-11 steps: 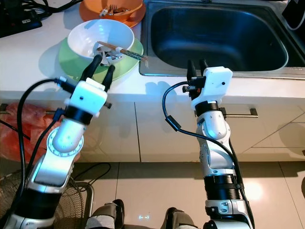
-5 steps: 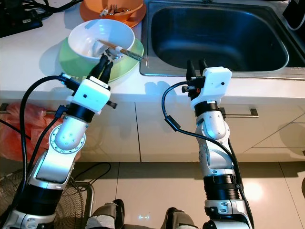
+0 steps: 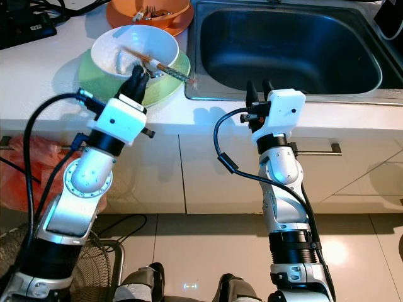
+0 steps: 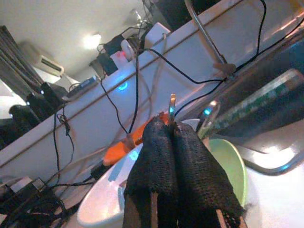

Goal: Kitchen organization

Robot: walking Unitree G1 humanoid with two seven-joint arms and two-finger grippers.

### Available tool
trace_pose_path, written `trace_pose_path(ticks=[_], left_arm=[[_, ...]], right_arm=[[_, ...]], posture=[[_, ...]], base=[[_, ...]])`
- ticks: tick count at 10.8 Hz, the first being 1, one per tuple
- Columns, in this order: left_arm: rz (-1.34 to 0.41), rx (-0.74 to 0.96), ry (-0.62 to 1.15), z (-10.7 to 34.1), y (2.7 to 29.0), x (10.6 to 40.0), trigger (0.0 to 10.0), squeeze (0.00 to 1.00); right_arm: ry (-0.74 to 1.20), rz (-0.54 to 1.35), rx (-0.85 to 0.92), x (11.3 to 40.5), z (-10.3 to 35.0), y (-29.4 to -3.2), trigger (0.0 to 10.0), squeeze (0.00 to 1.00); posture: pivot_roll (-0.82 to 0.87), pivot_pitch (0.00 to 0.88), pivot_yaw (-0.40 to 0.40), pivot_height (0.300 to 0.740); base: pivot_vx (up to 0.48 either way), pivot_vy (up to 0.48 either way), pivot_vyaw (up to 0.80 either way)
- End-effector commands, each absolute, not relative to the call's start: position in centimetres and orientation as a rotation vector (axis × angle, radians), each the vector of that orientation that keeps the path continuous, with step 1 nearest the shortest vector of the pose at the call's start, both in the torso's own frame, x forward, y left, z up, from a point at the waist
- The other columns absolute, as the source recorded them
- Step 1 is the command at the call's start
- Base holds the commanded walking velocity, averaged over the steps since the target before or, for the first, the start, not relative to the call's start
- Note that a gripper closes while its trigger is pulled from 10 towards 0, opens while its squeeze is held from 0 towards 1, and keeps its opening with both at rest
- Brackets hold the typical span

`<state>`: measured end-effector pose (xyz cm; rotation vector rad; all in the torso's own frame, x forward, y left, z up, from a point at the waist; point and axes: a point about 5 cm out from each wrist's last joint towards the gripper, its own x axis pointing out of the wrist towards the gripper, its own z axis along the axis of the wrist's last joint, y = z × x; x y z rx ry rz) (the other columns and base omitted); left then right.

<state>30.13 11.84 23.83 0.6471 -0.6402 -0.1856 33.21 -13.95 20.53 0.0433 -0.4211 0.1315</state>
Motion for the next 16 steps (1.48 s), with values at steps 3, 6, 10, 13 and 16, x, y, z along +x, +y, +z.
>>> trace_pose_path(ticks=[3,6,10,13,16], left_arm=[[-0.286,0.682,-0.652,25.2,11.1,29.8,10.0,0.0],[-0.431,0.805,-0.571,25.0,11.4,29.7,10.0,0.0],[-0.496,0.923,-0.509,25.0,12.3,29.6,10.0,0.0],[-0.243,0.953,-0.595,28.0,14.7,30.4,10.0,0.0],[-0.218,0.916,-0.583,28.0,14.9,30.6,10.0,0.7]], right_arm=[[-0.415,0.135,0.054,33.2,20.3,-14.0,10.0,0.0],[-0.41,0.142,0.054,33.3,20.2,-13.9,10.0,0.0],[-0.41,0.151,0.052,33.4,20.2,-13.7,10.0,0.0],[-0.414,0.151,0.054,33.4,20.3,-13.7,10.0,0.0],[-0.413,0.155,0.052,33.5,20.3,-13.7,10.0,0.0]], posture=[[0.19,0.221,-0.031,0.74],[0.19,0.222,-0.031,0.74],[0.2,0.221,-0.034,0.74],[0.2,0.218,-0.036,0.74],[0.2,0.218,-0.039,0.74]], base=[[0.0,0.0,0.0],[0.0,0.0,0.0],[0.0,0.0,0.0],[0.0,0.0,0.0],[0.0,0.0,0.0]])
